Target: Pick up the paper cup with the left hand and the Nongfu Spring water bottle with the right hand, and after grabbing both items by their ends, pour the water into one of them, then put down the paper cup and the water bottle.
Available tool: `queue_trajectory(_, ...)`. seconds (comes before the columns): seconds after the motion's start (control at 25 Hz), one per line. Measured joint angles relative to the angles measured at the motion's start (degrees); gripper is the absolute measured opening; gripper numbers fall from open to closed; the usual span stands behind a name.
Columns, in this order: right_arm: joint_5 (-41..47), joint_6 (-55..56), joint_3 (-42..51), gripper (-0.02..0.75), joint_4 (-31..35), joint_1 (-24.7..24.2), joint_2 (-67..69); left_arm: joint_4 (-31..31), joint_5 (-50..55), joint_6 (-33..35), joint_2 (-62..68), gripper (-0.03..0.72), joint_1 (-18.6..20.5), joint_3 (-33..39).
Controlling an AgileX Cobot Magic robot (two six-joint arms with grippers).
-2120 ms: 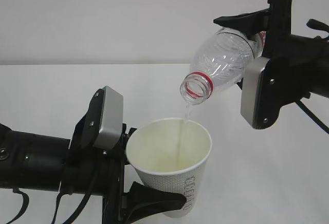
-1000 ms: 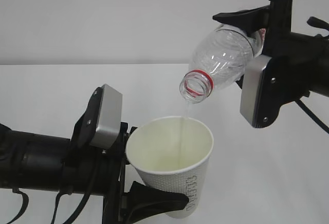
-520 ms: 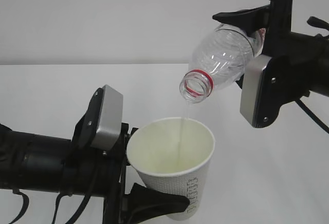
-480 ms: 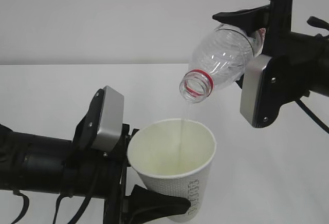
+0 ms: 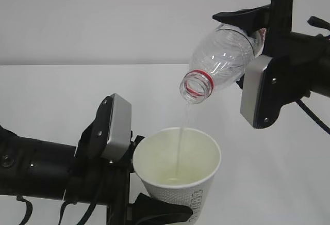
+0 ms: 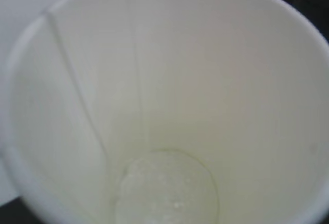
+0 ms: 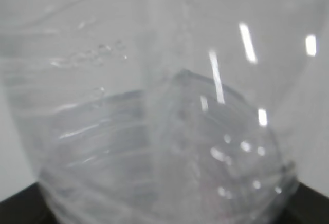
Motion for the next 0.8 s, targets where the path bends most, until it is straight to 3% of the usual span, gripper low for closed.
queue_trajectory(0.8, -1.14, 0.0, 0.0, 0.521, -0.1, 0.36, 0.0, -1.09, -1.49, 0.0, 0.0, 0.527, 0.0, 0.0)
